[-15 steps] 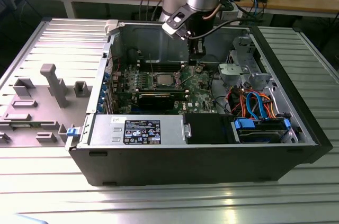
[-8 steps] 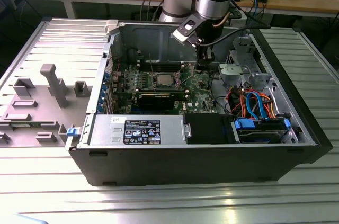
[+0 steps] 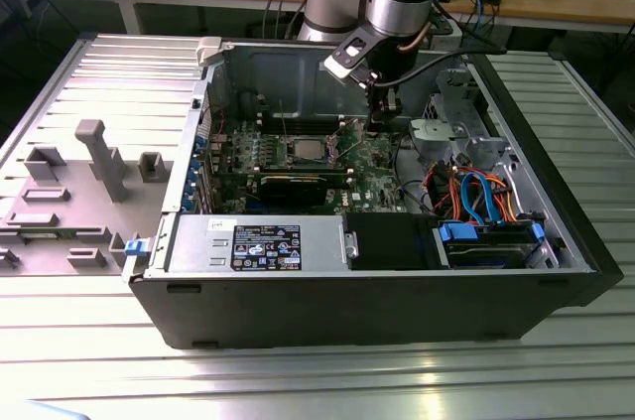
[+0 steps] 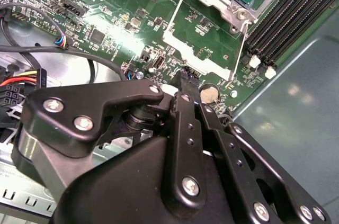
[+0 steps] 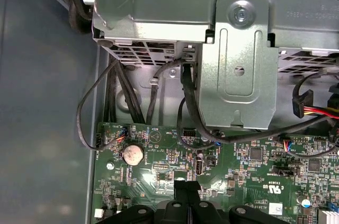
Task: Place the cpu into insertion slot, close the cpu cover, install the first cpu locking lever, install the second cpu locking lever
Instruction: 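Close the cpu cover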
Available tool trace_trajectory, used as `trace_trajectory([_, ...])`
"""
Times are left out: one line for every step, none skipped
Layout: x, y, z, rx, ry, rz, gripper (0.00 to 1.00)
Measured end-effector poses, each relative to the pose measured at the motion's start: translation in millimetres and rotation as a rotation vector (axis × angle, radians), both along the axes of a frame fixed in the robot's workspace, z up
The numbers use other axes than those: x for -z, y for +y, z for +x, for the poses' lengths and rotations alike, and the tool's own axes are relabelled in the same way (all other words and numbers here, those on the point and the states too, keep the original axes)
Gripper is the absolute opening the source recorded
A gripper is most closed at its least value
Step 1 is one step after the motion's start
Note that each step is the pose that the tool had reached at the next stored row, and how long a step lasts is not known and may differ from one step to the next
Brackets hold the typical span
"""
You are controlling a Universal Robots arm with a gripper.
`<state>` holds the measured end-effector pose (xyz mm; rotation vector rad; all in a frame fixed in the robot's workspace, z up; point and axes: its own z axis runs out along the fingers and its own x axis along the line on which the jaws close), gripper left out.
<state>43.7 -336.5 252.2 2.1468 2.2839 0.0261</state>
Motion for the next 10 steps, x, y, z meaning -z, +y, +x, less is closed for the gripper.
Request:
trace_trajectory([0.0,0.0,0.0,0.0,0.0,0.0,0.11])
trace_trajectory([0.0,0.0,0.0,0.0,0.0,0.0,0.11])
trace_trajectory([0.0,0.0,0.0,0.0,0.0,0.0,0.11])
trace_trajectory([0.0,0.0,0.0,0.0,0.0,0.0,0.11])
trace_trajectory([0.0,0.0,0.0,0.0,0.0,0.0,0.11])
trace_trajectory([0.0,0.0,-0.1,0.0,0.0,0.0,0.11])
trace_trajectory([0.0,0.0,-0.6,0.0,0.0,0.0,0.11])
trace_trajectory([0.0,0.0,-1.5,0.0,-0.0001,0.0,0.11])
trace_trajectory([0.0,0.0,-2.5,0.0,0.0,0.0001,0.11])
trace_trajectory([0.0,0.0,-3.1,0.0,0.0,0.0,0.11])
